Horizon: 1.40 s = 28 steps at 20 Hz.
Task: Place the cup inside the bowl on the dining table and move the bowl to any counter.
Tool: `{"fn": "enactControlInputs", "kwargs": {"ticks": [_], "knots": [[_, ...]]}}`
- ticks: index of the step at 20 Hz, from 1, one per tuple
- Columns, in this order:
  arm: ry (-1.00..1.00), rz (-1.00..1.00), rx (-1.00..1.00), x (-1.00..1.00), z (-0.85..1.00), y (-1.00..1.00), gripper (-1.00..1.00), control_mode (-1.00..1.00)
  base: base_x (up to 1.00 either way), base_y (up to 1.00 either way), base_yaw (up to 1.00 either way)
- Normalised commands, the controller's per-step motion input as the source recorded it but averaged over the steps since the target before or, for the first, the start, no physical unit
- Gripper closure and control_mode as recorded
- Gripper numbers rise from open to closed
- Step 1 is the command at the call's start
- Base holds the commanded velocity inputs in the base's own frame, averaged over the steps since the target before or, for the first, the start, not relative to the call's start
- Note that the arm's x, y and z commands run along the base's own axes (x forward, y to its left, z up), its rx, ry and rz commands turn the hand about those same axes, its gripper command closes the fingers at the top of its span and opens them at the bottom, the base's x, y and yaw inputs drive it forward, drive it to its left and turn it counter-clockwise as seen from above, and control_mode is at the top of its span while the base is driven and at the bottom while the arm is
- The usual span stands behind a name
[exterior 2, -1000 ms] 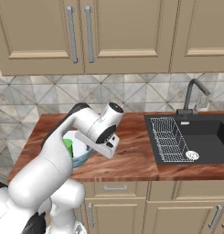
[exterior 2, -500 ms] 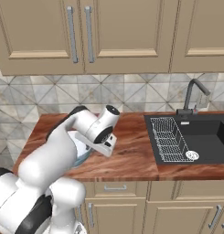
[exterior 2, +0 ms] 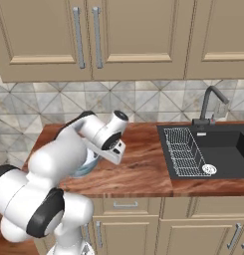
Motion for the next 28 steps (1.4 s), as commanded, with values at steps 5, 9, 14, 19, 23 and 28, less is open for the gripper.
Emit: {"fn": "enactControlInputs", "kwargs": {"ticks": [5, 9, 14, 19, 23, 28], "knots": [[0.0, 0.0, 0.0, 0.39, -0.1, 0.11, 1.0, -1.0, 0.0, 0.0, 0.0], [0.0, 0.0, 0.0, 0.33, -0.19, 0.11, 1.0, -1.0, 0.0, 0.0, 0.0], [0.0, 0.0, 0.0, 0.17, -0.17, 0.1, 1.0, -1.0, 0.0, 0.0, 0.0], [0.0, 0.0, 0.0, 0.04, -0.16, 0.07, 1.0, -1.0, 0.0, 0.0, 0.0], [0.0, 0.0, 0.0, 0.0, -0.21, 0.08, 1.0, -1.0, 0.0, 0.0, 0.0], [0.0, 0.0, 0.0, 0.0, -0.13, 0.07, 1.0, -1.0, 0.0, 0.0, 0.0]]}}
